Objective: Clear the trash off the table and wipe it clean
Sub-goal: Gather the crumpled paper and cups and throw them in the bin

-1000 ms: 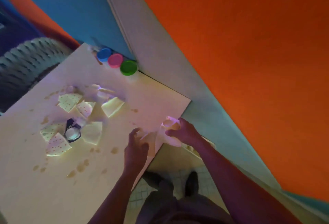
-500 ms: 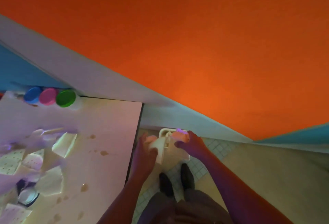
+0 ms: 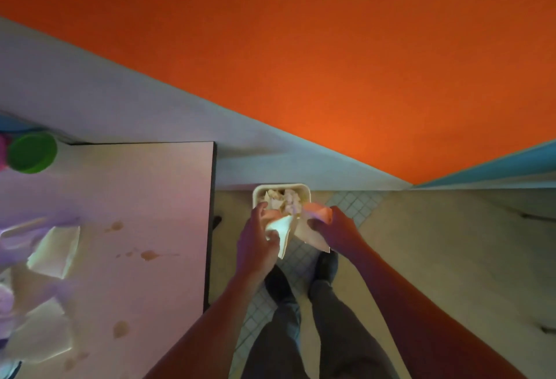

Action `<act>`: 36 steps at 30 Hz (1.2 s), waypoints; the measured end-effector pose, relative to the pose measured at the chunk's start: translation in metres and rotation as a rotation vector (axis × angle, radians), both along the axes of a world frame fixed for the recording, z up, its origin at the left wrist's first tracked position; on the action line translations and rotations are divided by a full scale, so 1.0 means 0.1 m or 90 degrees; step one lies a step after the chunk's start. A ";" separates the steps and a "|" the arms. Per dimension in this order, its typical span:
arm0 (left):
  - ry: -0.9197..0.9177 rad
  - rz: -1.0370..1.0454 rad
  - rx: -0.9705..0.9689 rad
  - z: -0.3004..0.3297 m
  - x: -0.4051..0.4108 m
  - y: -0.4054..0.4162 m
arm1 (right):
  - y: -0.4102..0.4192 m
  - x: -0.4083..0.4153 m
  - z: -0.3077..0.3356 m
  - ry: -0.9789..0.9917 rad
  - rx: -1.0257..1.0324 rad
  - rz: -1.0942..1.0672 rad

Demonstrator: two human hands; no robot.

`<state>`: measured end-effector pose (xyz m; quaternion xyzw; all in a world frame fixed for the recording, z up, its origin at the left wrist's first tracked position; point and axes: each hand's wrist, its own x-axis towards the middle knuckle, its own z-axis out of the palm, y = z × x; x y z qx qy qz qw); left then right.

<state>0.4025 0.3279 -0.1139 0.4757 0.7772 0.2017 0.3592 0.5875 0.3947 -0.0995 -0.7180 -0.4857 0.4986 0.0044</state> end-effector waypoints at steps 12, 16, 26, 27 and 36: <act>0.010 0.027 -0.024 -1.65 0.10 0.46 | 0.20 -0.12 -1.68 -0.050 0.009 -0.041; 0.024 0.076 -0.073 -2.34 0.06 0.62 | 0.29 -0.20 -2.36 -0.050 -0.002 -0.042; 0.066 0.091 -0.069 -3.69 -0.11 1.01 | 0.81 -0.48 -3.66 0.017 -0.025 -0.029; 0.071 0.090 -0.071 -3.82 -0.12 1.05 | 0.86 -0.51 -3.79 0.030 -0.024 -0.024; 0.058 -0.042 -0.204 -4.88 -0.21 1.39 | 0.98 -0.64 -4.85 0.019 -0.061 0.019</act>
